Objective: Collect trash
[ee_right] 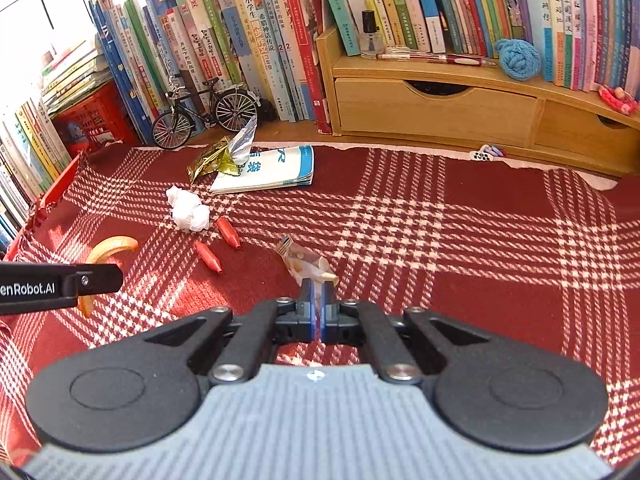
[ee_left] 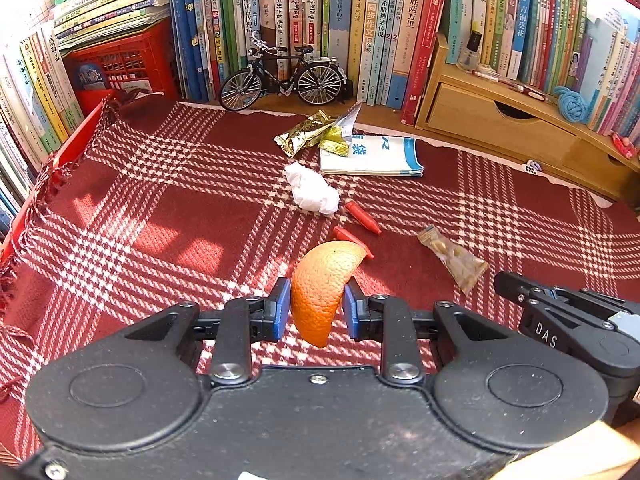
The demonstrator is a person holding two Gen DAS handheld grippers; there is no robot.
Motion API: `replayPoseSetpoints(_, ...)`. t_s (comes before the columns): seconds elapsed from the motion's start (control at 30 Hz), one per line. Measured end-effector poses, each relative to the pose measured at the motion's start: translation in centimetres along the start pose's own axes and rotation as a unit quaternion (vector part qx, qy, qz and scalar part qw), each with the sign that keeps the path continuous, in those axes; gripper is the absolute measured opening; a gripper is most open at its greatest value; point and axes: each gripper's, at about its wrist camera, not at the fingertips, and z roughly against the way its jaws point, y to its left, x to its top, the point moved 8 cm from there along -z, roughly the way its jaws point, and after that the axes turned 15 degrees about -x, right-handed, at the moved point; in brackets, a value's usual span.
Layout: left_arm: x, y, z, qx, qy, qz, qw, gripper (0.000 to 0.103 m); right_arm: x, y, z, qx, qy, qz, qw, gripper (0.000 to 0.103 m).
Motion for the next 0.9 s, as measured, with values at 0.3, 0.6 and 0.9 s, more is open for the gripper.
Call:
replayPoseSetpoints(0.3,-4.0,0.6,4.0,-0.008,-0.003,-0.003,1.0,0.026,0.4,1.0,-1.6,-0.028,-0.031,0.069,0.997,0.073)
replayPoseSetpoints(0.6,-6.8,2.3,4.7,0.009,-0.004,0.062,0.998,0.026,0.9,3.7,-7.1,-0.012,0.02,0.104,0.994,0.015)
replayPoseSetpoints(0.9,-6.5,0.5,5.3,0.003,-0.013,0.049,0.9987,0.026,0.7,1.3,-3.9,0.008,0.016,0.054,0.998,0.014)
